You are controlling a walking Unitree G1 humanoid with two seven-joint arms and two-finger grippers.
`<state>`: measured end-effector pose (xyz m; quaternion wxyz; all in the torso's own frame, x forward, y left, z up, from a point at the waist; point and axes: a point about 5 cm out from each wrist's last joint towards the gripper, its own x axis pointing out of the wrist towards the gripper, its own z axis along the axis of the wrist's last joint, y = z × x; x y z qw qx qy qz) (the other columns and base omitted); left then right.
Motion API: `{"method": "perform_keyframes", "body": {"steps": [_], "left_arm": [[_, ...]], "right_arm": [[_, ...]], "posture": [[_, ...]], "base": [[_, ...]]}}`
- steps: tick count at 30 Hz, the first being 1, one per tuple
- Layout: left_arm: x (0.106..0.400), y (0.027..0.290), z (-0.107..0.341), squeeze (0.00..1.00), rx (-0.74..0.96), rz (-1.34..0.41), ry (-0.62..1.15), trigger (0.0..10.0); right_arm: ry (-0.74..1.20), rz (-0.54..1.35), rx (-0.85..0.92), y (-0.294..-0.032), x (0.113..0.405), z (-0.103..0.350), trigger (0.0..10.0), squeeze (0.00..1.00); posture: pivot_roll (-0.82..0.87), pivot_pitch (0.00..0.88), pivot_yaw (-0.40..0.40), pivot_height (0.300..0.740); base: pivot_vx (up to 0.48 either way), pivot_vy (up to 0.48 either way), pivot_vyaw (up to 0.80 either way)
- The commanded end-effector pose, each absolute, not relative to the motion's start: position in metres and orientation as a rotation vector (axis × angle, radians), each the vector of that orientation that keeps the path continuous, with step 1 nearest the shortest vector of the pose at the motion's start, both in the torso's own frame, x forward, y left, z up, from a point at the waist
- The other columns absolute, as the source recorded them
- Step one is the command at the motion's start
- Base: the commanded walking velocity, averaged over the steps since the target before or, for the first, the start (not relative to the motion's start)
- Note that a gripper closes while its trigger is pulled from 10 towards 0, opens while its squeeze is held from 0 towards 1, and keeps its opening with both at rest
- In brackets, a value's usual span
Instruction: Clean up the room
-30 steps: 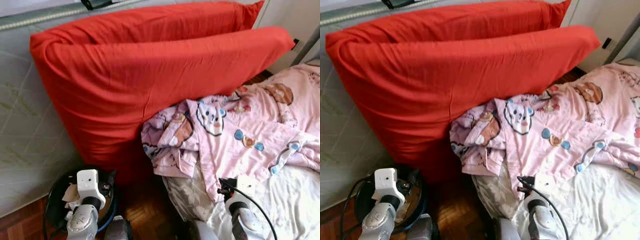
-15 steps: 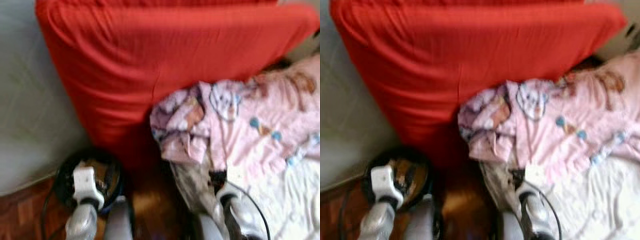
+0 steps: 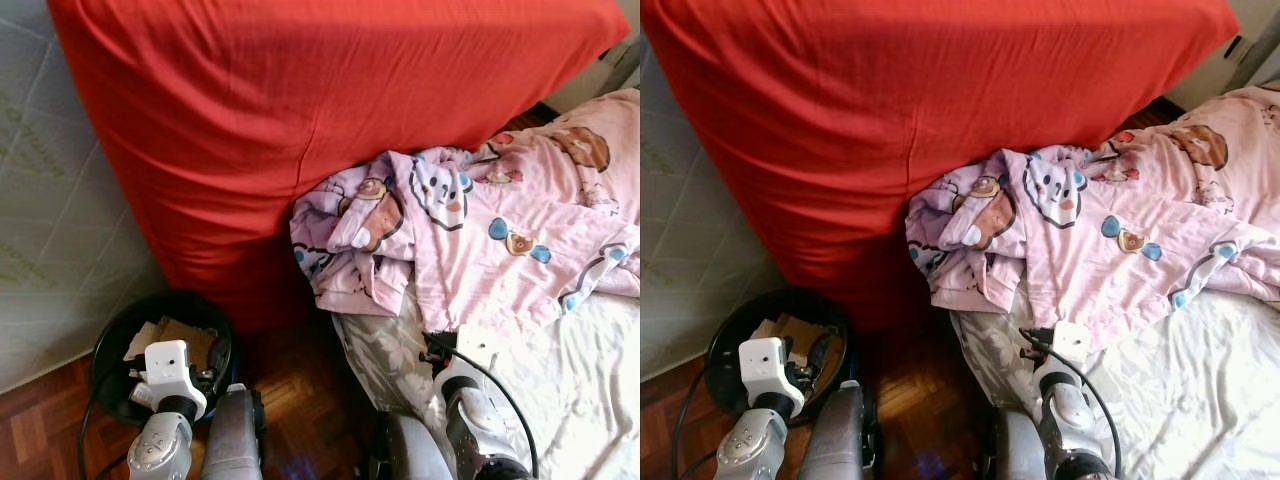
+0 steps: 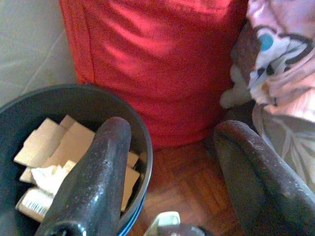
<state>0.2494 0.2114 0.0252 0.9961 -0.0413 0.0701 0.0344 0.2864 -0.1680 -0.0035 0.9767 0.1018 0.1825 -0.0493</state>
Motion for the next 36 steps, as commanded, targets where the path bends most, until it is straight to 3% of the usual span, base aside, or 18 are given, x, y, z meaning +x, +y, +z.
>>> {"method": "perform_keyframes", "body": {"steps": [1, 14, 26, 27, 28, 36], "left_arm": [[0.243, 0.210, 0.022, 0.00, -0.083, 0.066, 0.159, 10.0], [0.233, 0.214, 0.024, 0.00, -0.066, 0.062, 0.177, 10.0], [0.229, 0.213, 0.025, 0.00, -0.063, 0.048, 0.194, 10.0], [0.229, 0.213, 0.025, 0.00, -0.062, 0.048, 0.195, 10.0], [0.227, 0.213, 0.025, 0.00, -0.061, 0.047, 0.195, 10.0], [0.222, 0.210, 0.033, 0.00, -0.040, 0.028, 0.179, 10.0]], "right_arm": [[0.384, -0.130, 0.220, -0.172, 0.283, -0.007, 10.0, 1.00], [0.365, -0.303, 0.278, -0.188, 0.293, 0.003, 10.0, 1.00], [0.442, -0.401, 0.380, -0.187, 0.276, -0.015, 10.0, 0.99], [0.447, -0.411, 0.390, -0.188, 0.275, -0.016, 10.0, 0.65], [0.455, -0.424, 0.406, -0.188, 0.274, -0.017, 10.0, 0.00], [0.430, -0.372, 0.478, -0.182, 0.279, -0.014, 10.0, 0.00]], "posture": [[0.11, 0.294, -0.051, 0.618], [0.13, 0.333, -0.036, 0.618], [0.13, 0.349, -0.026, 0.618], [0.13, 0.348, -0.026, 0.618], [0.14, 0.355, -0.026, 0.618], [0.16, 0.378, -0.018, 0.618]], "base": [[0.000, 0.000, 0.00], [0.000, 0.000, 0.00], [0.000, 0.000, 0.00], [0.000, 0.000, 0.00], [0.000, 0.000, 0.00], [0.000, 0.000, 0.00]]}}
